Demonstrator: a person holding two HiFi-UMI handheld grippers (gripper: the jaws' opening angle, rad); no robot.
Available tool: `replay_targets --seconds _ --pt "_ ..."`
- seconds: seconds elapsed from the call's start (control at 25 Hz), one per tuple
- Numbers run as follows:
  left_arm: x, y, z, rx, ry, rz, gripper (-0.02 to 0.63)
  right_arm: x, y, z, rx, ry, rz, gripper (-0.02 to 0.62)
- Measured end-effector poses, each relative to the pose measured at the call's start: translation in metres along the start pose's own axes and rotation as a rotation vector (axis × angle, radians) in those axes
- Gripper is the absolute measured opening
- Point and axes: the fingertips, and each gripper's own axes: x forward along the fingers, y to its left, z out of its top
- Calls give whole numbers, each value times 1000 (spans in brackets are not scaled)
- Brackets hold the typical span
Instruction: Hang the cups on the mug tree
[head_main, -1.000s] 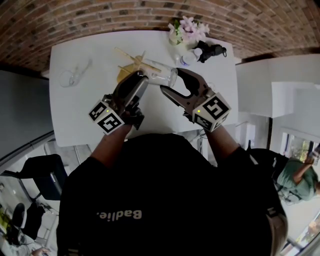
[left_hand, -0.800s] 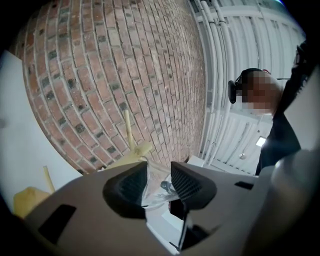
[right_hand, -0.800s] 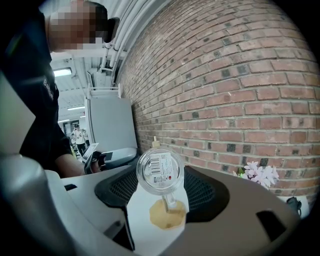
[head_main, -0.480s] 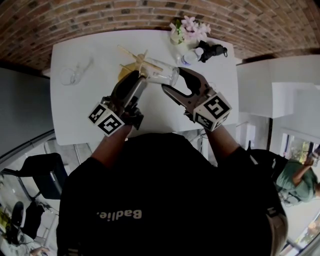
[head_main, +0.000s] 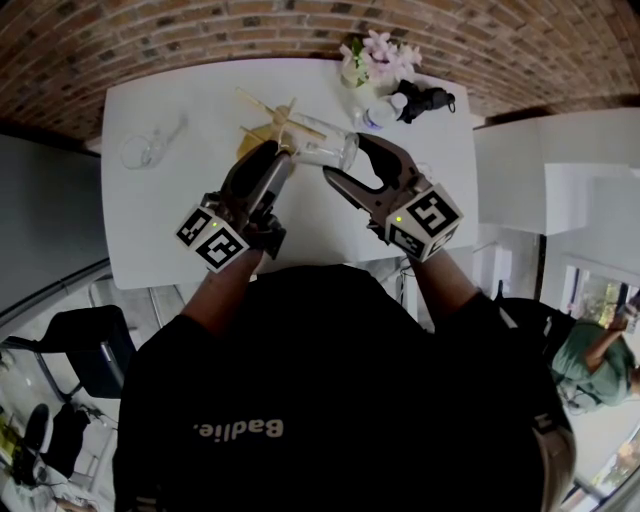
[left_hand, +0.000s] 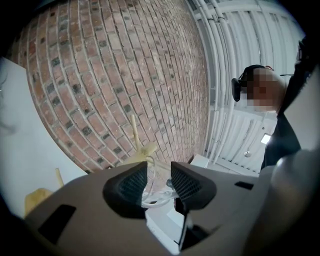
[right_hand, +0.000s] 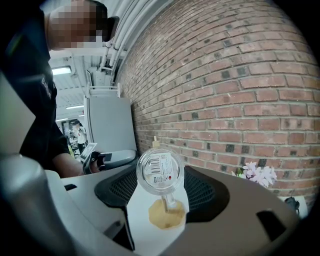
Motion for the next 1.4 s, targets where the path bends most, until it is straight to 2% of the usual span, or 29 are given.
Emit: replay_targets --seconds 0.56,1.4 --pt "-3 2 5 9 -10 0 138 0 0 -1 15 -9 -4 307" --pt "-1 -2 -1 32 30 4 137 0 3 -4 17 -9 18 307"
